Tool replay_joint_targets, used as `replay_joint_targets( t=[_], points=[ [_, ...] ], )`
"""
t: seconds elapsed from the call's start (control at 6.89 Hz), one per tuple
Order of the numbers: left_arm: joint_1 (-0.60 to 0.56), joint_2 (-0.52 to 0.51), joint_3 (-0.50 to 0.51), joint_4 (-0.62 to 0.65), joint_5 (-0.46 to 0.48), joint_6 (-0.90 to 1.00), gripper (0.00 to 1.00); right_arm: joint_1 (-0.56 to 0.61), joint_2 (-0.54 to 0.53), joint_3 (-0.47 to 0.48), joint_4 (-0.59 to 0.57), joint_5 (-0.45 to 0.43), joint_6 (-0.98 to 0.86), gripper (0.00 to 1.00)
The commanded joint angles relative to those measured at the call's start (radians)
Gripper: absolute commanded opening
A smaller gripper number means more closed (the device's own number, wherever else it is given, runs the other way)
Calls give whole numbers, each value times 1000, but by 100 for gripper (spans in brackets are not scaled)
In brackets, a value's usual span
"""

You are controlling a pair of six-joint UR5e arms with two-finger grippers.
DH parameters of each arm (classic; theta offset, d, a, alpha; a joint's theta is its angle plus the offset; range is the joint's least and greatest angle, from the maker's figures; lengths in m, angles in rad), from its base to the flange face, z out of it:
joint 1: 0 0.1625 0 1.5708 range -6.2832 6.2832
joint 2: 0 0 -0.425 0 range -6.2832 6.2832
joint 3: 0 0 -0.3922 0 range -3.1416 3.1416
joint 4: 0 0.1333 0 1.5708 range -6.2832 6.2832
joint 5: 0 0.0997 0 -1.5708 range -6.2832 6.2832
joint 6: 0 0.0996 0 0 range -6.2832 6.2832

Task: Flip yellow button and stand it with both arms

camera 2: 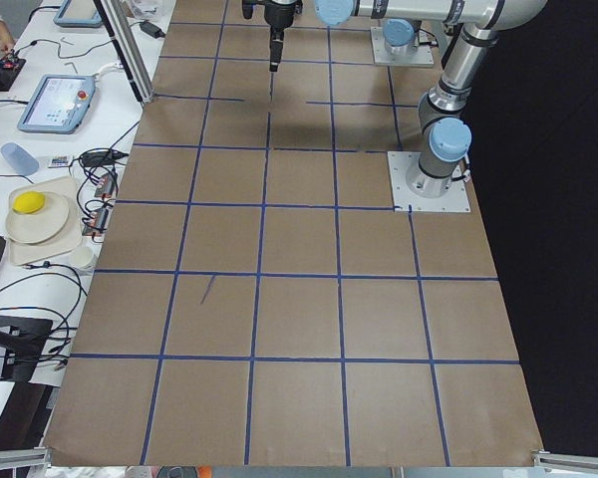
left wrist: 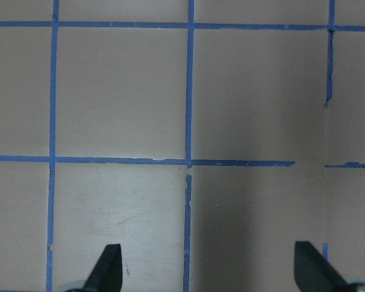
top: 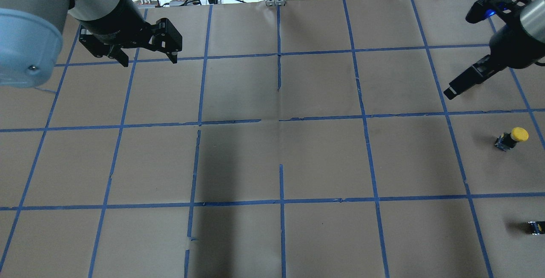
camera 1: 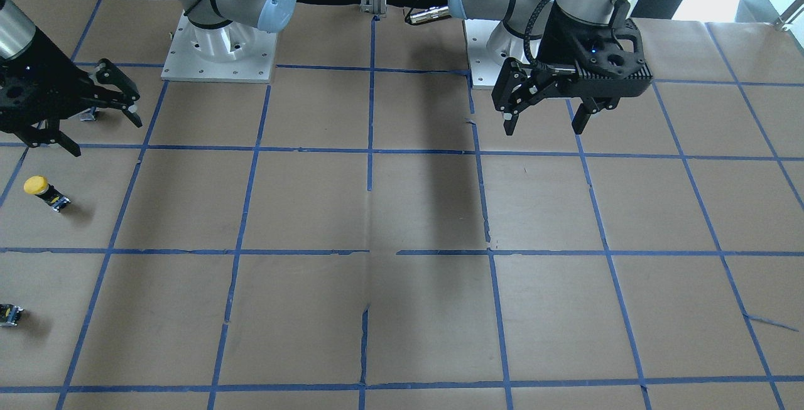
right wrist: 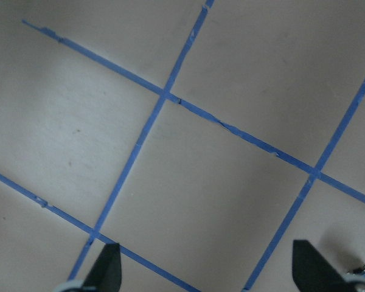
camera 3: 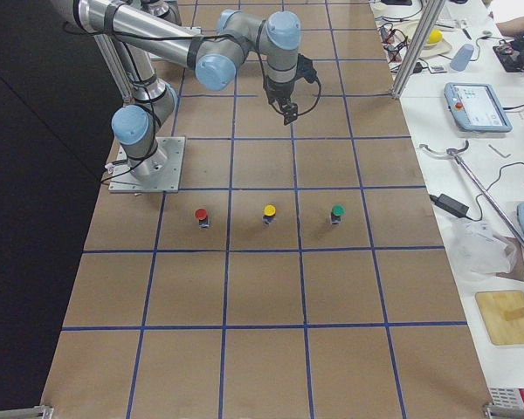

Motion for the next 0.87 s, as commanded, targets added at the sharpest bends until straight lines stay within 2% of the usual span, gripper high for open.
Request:
replay_joint_targets(
  t=[0.0, 0.15, 0.29, 0.44, 0.58, 0.73],
  points=[
    [0, 0, 0, 0, 0, 0, 100, 162, 12, -61, 34, -9, 378, 100],
    [0, 0, 0, 0, 0, 0, 100, 235, 10, -86, 45, -29, 566, 100],
    [0, 0, 0, 0, -1, 2, 100, 291, 4, -100, 71, -91, 685, 100],
    [0, 0, 1, 0, -1, 2, 100, 314, 0, -103, 89, -95, 840, 100],
    [0, 0, 0, 0, -1, 2, 100, 314, -10, -104, 150, -114, 891, 100],
    [0, 0, 0, 0, -1, 0, 100, 314, -39, -92, 180, -174, 894, 100]
  ],
)
